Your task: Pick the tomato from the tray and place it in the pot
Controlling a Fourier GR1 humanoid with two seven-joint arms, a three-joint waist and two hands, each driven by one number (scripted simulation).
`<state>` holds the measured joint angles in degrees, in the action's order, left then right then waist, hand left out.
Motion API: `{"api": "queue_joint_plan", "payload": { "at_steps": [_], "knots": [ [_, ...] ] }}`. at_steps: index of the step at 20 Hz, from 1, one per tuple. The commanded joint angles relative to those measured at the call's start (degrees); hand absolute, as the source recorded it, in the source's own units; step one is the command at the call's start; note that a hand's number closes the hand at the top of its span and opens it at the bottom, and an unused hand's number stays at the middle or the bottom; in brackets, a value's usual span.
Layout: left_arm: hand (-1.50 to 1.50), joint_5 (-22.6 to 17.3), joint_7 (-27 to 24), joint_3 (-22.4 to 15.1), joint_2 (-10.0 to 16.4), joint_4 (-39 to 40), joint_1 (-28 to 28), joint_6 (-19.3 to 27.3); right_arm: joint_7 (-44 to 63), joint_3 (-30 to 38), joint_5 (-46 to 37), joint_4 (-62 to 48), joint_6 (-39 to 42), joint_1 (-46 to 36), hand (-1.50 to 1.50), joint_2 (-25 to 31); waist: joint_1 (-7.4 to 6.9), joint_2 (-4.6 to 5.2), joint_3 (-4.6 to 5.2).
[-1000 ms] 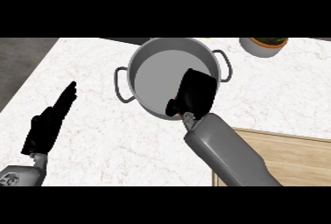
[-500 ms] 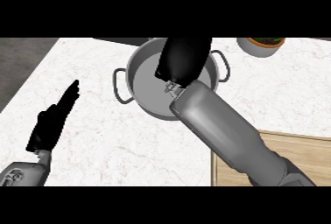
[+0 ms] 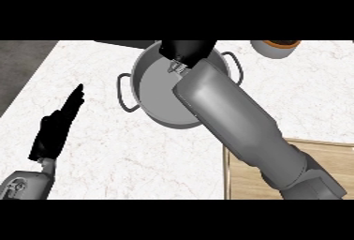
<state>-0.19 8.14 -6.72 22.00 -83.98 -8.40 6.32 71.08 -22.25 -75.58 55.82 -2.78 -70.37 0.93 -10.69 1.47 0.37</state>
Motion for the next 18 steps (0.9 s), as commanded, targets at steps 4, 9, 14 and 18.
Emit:
{"api": "queue_joint_plan", "payload": {
  "at_steps": [4,9,14,18],
  "knots": [
    [0.0,0.2,0.4,1.1,-0.3,1.0,-0.9,1.1,13.3,2.3,-0.1,-7.0,-7.0,-4.4,1.5,-0.9,1.77,0.3,-0.12],
    [0.0,0.6,0.6,0.9,-0.4,0.1,-0.4,1.4,10.4,5.4,0.8,-13.4,-10.0,-5.2,1.5,-0.9,2.39,0.47,-0.2],
    [0.0,-0.5,-1.4,2.3,-0.5,0.4,1.8,1.2,6.7,7.2,0.5,-19.3,-16.6,-2.4,1.5,-0.9,3.23,0.61,-0.21],
    [0.0,0.0,-2.1,2.7,-0.2,1.1,2.6,1.1,3.3,8.5,1.8,-26.1,-15.8,-4.0,1.5,-0.9,3.88,0.44,-0.2]
  ]
}}
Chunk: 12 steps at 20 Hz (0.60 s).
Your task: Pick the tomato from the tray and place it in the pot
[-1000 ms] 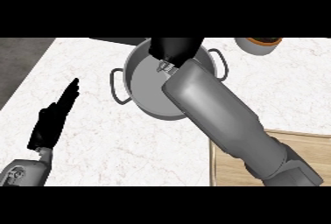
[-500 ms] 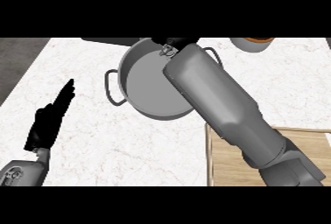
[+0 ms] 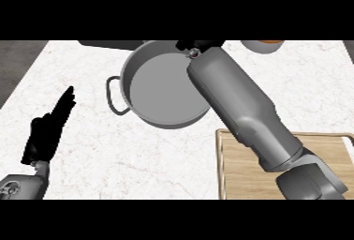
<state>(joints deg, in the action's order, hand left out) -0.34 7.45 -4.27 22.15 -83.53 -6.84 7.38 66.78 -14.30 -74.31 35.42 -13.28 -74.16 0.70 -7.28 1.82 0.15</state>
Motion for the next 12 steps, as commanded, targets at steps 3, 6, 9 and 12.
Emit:
{"api": "queue_joint_plan", "payload": {
  "at_steps": [3,6,9,12],
  "knots": [
    [0.0,0.0,1.0,0.1,0.1,-1.4,-0.1,-0.1,5.7,4.3,2.4,-6.0,-12.0,1.2,1.5,-0.7,0.02,0.38,-0.16],
    [0.0,-0.1,-0.8,1.0,0.6,-0.2,0.2,-0.4,5.0,6.9,3.8,-6.8,-15.6,2.4,-1.5,-0.7,0.7,0.28,-0.11],
    [0.0,0.9,-1.2,-0.4,-1.0,-0.8,1.4,0.6,1.0,10.5,6.7,-7.4,-18.9,1.2,-1.5,-0.7,0.14,0.44,-0.14],
    [0.0,0.0,-2.4,0.9,0.0,-1.0,2.5,-0.3,-2.8,11.8,7.2,-10.2,-23.8,2.5,-1.5,-0.7,0.05,0.51,-0.12]
  ]
}}
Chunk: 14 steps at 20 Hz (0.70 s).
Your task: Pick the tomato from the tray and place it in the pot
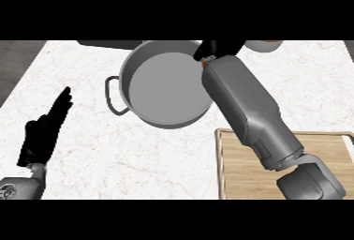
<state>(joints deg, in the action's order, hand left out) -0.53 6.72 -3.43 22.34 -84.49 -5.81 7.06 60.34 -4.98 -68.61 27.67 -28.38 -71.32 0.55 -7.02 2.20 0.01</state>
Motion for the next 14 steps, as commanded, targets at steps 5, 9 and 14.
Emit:
{"api": "queue_joint_plan", "payload": {
  "at_steps": [5,9,14],
  "knots": [
    [0.0,1.6,0.6,-0.5,-1.2,0.7,-1.3,1.5,0.4,0.6,2.3,-3.4,-17.5,-0.9,-1.5,-0.5,0.18,-0.21,0.02],
    [0.0,1.7,-0.1,-0.2,-1.0,0.4,-0.8,1.6,-0.6,1.8,-1.3,1.1,-29.3,-3.5,-1.5,-0.5,1.05,-0.17,0.0],
    [0.0,1.9,0.6,-1.6,-2.0,0.5,0.5,0.9,0.2,0.1,2.3,2.2,-39.4,-0.6,-1.5,-0.5,0.44,-0.76,0.01]
  ]
}}
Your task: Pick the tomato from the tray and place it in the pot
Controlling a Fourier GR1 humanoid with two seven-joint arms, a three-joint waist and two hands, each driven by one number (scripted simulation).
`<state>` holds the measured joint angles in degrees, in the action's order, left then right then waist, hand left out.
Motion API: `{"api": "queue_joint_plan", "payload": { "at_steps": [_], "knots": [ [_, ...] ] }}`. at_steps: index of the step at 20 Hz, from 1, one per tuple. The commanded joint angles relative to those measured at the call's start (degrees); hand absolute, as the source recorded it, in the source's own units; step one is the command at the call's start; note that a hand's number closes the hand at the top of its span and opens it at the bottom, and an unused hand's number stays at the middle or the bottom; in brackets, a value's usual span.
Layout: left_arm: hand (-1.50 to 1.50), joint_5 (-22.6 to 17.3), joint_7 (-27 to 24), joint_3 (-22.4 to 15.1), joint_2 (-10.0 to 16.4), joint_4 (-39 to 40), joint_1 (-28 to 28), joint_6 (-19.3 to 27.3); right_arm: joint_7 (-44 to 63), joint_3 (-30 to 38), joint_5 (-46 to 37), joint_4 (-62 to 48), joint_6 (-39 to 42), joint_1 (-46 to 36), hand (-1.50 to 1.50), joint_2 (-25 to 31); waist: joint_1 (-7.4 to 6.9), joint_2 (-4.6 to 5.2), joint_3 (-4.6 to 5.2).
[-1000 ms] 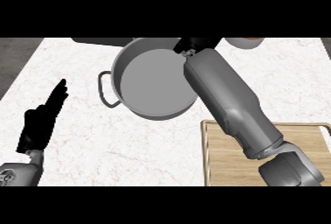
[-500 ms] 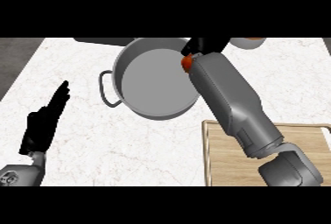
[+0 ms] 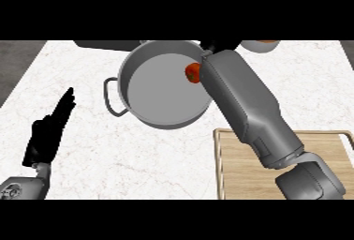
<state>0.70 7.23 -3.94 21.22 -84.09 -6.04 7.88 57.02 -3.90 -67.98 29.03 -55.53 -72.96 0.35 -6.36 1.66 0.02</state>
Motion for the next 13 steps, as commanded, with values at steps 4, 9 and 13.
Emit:
{"api": "queue_joint_plan", "payload": {
  "at_steps": [4,9,13],
  "knots": [
    [0.0,0.7,0.6,0.0,-0.3,-1.1,0.2,0.4,4.5,-4.8,7.5,1.6,-13.9,1.4,-1.5,-0.3,0.31,-0.75,-0.01],
    [0.0,-0.6,0.5,1.6,0.3,-0.1,1.7,-0.9,8.5,-14.1,12.2,6.7,-17.2,3.5,-1.5,-0.3,1.31,-1.31,0.04],
    [0.0,-1.1,-0.4,3.8,1.8,-0.1,3.8,-1.1,13.6,-22.7,11.4,14.7,-19.5,11.5,-1.5,-0.3,3.51,-2.13,0.04]
  ]
}}
